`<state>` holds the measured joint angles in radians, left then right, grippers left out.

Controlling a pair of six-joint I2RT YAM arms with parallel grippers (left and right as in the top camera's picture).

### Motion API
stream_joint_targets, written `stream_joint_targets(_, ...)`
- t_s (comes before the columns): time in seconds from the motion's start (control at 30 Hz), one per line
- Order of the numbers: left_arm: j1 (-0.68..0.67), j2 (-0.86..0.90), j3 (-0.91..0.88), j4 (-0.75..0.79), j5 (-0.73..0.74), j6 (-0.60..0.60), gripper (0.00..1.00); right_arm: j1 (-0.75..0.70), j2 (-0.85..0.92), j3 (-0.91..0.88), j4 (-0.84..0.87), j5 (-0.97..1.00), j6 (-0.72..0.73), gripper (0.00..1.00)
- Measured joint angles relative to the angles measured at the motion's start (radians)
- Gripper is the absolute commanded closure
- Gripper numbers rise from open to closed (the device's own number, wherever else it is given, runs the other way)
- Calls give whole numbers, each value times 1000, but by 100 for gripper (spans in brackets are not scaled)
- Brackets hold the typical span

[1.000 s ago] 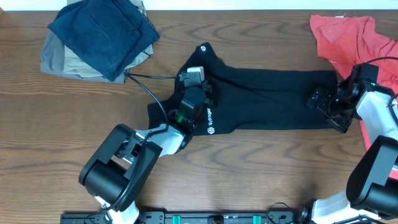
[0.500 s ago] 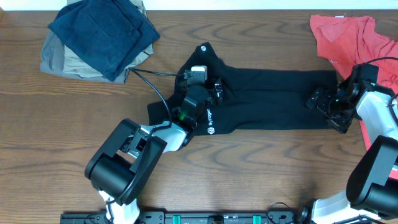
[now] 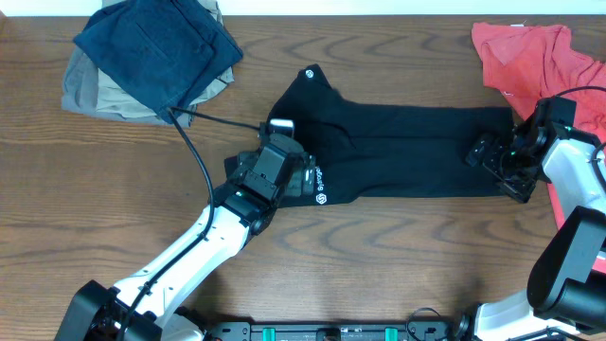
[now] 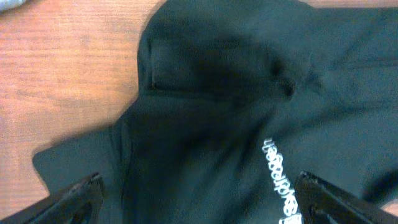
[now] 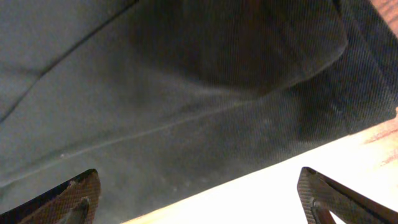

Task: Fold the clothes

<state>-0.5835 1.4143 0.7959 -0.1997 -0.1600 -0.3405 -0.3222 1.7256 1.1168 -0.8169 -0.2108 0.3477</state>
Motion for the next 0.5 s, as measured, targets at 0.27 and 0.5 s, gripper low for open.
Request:
stream_joint_targets(0.27,1,-48,-1,-46,87,-2,2,0,-1,0,-49,-26,-24,1)
stream_joint_targets(0.5,117,-107,74,-96,168,56,2,2,-6,97,-66,-60,-69,1)
